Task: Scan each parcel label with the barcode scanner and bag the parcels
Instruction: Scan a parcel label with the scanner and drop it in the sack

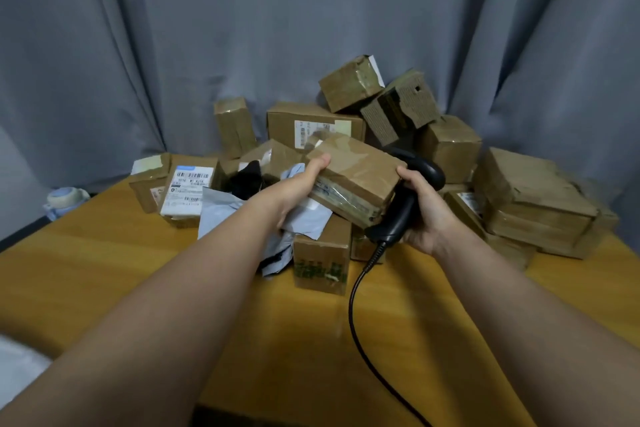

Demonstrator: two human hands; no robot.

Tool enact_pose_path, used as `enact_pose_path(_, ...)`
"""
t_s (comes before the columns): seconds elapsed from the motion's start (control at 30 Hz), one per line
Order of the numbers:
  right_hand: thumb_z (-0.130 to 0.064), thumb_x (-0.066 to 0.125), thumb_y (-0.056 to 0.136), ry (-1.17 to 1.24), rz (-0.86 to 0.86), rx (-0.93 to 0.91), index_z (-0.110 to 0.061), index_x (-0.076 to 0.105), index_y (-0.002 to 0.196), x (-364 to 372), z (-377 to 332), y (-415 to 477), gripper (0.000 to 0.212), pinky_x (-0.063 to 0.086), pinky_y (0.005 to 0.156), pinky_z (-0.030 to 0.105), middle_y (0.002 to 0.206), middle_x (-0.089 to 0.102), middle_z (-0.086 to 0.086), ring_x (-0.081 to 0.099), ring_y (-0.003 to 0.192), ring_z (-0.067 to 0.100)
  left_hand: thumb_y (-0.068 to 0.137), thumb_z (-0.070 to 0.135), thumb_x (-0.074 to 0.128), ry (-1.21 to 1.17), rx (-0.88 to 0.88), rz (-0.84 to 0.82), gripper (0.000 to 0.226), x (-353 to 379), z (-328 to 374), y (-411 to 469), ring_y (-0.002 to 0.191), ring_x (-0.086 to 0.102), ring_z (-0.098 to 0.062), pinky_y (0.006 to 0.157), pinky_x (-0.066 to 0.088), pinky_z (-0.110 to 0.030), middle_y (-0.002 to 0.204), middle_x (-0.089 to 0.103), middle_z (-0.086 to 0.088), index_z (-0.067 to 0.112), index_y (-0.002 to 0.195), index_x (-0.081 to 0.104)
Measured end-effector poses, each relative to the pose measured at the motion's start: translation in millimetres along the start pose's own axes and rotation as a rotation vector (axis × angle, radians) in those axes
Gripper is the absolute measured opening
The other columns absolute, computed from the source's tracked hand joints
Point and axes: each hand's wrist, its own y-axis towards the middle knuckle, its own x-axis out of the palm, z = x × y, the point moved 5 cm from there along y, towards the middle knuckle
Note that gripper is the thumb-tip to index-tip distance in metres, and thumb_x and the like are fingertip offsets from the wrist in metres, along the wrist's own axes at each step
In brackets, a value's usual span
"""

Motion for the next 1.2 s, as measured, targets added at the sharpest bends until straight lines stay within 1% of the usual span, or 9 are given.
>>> enact_pose_path(0.27, -0.044, 0.067, 0.085, -0.001, 0.041, -0.015, -0.019, 0.067, 0.106, -51, 3, -95, 0.032, 0.049, 0.097, 0.050, 0.107, 0.070, 0.010, 0.065, 0.104, 0.032, 0.071, 0.086, 0.045, 0.040, -0.028, -0.052, 0.102, 49, -14, -78, 0.141, 0.023, -0.033, 0.111, 0.020, -0.054, 0.157, 0.023, -0.008, 0.025, 0.150, 0.024)
enact_pose_path(0.43, -0.041, 0.076, 0.079, -0.075, 0.092, -0.077, -0.022, 0.063, 0.119, -60, -2, -119, 0.046, 0.050, 0.095, 0.047, 0.115, 0.068, 0.008, 0.063, 0.107, 0.030, 0.089, 0.074, 0.030, 0.055, 0.164, -0.016, 0.079, 63, -11, -98, 0.143, 0.022, -0.028, 0.115, 0.016, -0.045, 0.157, 0.026, -0.006, 0.027, 0.151, 0.025)
enact_pose_path(0.6, -0.022, 0.077, 0.081, 0.008, 0.088, -0.157, -0.011, 0.065, 0.112, -51, -6, -131, 0.035, 0.058, 0.076, 0.038, 0.101, 0.074, 0.010, 0.070, 0.095, 0.026, 0.093, 0.070, 0.017, 0.319, 0.259, 0.022, 0.076, 59, -8, -103, 0.145, 0.022, -0.027, 0.119, 0.014, -0.043, 0.158, 0.026, -0.005, 0.024, 0.152, 0.025)
enact_pose_path(0.7, -0.008, 0.070, 0.085, 0.061, 0.139, -0.267, -0.006, 0.064, 0.115, -55, -6, -139, 0.031, 0.059, 0.083, 0.041, 0.099, 0.074, 0.010, 0.071, 0.094, 0.024, 0.097, 0.061, 0.029, 0.543, 0.307, 0.190, 0.063, 48, -1, -109, 0.134, 0.038, -0.034, 0.111, 0.030, -0.044, 0.146, 0.043, -0.013, 0.021, 0.145, 0.040)
enact_pose_path(0.9, -0.013, 0.070, 0.087, 0.090, 0.140, -0.307, -0.010, 0.063, 0.120, -62, 12, -167, 0.034, 0.055, 0.092, 0.045, 0.112, 0.071, 0.011, 0.068, 0.103, 0.021, 0.096, 0.013, 0.051, 0.004, 0.428, 0.126, 0.036, 60, -19, -138, 0.086, 0.063, -0.023, 0.079, 0.058, -0.035, 0.101, 0.062, -0.011, 0.018, 0.131, 0.049)
enact_pose_path(0.97, -0.026, 0.071, 0.088, 0.091, 0.135, -0.295, -0.014, 0.064, 0.117, -63, 19, -176, 0.033, 0.054, 0.093, 0.045, 0.109, 0.073, 0.006, 0.068, 0.102, 0.022, 0.099, 0.032, 0.048, -0.250, 0.359, 0.076, 0.029, 63, -28, -146, 0.091, 0.062, -0.016, 0.078, 0.056, -0.028, 0.108, 0.062, -0.005, 0.020, 0.125, 0.053)
enact_pose_path(1.03, -0.032, 0.072, 0.086, 0.053, 0.132, -0.283, -0.015, 0.066, 0.116, -66, 27, -183, 0.035, 0.054, 0.093, 0.045, 0.106, 0.074, 0.005, 0.070, 0.098, 0.022, 0.092, 0.062, 0.043, -0.385, 0.285, 0.041, 0.048, 66, -38, -152, 0.101, 0.057, -0.013, 0.091, 0.050, -0.032, 0.110, 0.060, 0.004, 0.026, 0.124, 0.049)
enact_pose_path(1.13, -0.015, 0.076, 0.082, 0.015, 0.130, -0.335, -0.011, 0.068, 0.108, -67, 37, -190, 0.027, 0.055, 0.093, 0.042, 0.101, 0.075, 0.006, 0.072, 0.093, 0.020, 0.060, 0.094, 0.041, -0.246, 0.304, 0.041, 0.087, 67, -45, -159, 0.112, 0.054, -0.016, 0.094, 0.048, -0.036, 0.111, 0.059, 0.008, 0.033, 0.122, 0.049)
enact_pose_path(1.2, -0.009, 0.077, 0.080, -0.048, 0.180, -0.378, -0.013, 0.068, 0.100, -66, 40, -193, 0.022, 0.053, 0.097, 0.040, 0.103, 0.074, 0.006, 0.071, 0.098, 0.018, 0.062, 0.091, 0.048, -0.182, 0.333, 0.037, 0.070, 69, -48, -159, 0.113, 0.052, -0.017, 0.099, 0.047, -0.040, 0.109, 0.056, 0.008, 0.035, 0.104, 0.047)
